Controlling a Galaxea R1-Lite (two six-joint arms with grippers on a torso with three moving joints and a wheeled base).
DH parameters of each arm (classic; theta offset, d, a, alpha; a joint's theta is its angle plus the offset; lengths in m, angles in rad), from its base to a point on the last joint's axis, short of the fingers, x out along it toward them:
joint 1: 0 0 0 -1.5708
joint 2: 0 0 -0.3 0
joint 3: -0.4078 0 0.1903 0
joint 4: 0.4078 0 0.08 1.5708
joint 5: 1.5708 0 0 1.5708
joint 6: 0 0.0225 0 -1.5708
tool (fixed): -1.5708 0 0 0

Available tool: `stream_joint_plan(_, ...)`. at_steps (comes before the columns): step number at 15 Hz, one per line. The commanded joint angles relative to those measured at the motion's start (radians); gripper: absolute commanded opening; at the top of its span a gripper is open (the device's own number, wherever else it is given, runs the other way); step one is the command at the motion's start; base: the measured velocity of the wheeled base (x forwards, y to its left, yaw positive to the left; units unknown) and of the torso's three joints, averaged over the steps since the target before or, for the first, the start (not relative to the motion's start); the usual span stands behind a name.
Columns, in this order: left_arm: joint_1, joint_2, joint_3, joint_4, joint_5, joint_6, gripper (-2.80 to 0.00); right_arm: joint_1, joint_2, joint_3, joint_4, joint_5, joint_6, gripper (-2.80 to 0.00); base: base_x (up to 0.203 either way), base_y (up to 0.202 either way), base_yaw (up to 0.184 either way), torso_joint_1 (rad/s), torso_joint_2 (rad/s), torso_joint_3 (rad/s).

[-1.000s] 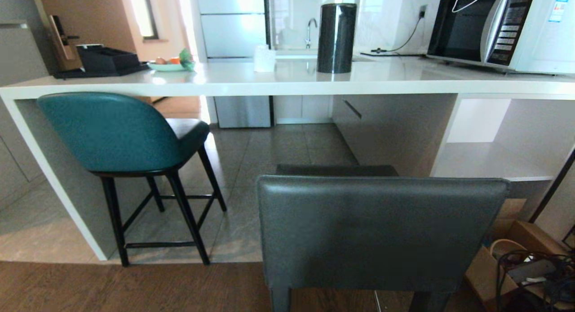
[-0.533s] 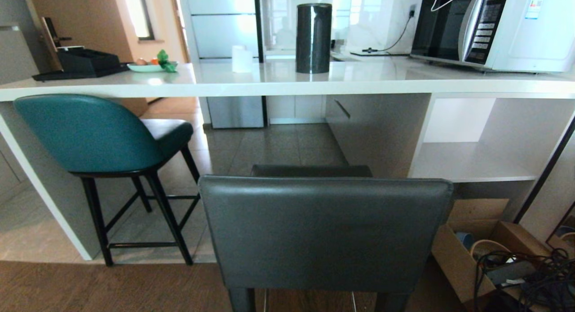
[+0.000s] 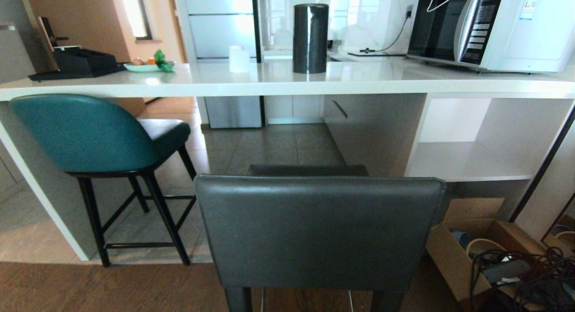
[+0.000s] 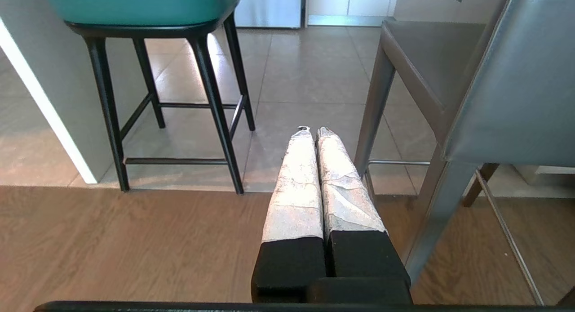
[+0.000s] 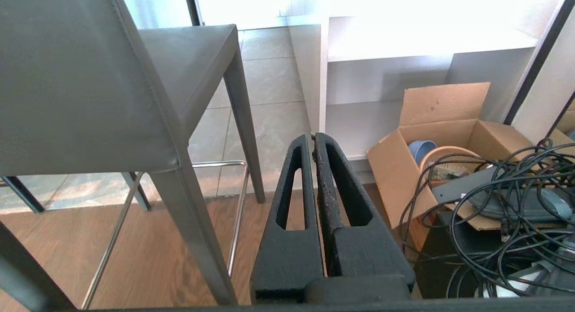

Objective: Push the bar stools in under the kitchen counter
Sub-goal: Push the gray chair back under the dining table

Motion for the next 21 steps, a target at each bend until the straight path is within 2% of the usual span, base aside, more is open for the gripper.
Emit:
stream_joint_plan(1, 0.003, 0.000, 0.003, 0.000, 0.002, -0.002, -2.80, 0.000, 0.002, 0.005, 0.000, 0.000, 0.000, -2.80, 0.000, 0.000, 0.000, 0.000, 0.00, 0.000)
stream_joint_plan(11, 0.003, 0.000, 0.002, 0.003, 0.000, 0.001, -2.80, 0.000, 0.002, 0.005, -0.002, 0.002, -0.006, -2.80, 0.000, 0.000, 0.000, 0.000, 0.00, 0.000)
stream_joint_plan(15, 0.002, 0.006, -0.028, 0.010, -0.008, 0.032, -2.80, 0.000, 0.010, -0.043, 0.012, 0.023, -0.025, -2.80, 0.000, 0.000, 0.000, 0.000, 0.00, 0.000)
stream_joint_plan(17, 0.001, 0.108, -0.104, 0.008, -0.022, 0.006, -2.80, 0.001, 0.110, -0.120, 0.017, 0.036, 0.001, -2.80, 0.000, 0.000, 0.000, 0.000, 0.00, 0.000)
stream_joint_plan(19, -0.003, 0.308, -0.202, -0.013, -0.034, -0.030, -2.80, 0.003, 0.253, -0.208, 0.009, 0.058, 0.026, -2.80, 0.000, 0.000, 0.000, 0.000, 0.00, 0.000)
stream_joint_plan(21, -0.019, 0.504, -0.274, -0.092, -0.055, -0.049, -2.80, 0.005, 0.409, -0.248, -0.074, 0.083, 0.037, -2.80, 0.000, 0.000, 0.000, 0.000, 0.00, 0.000)
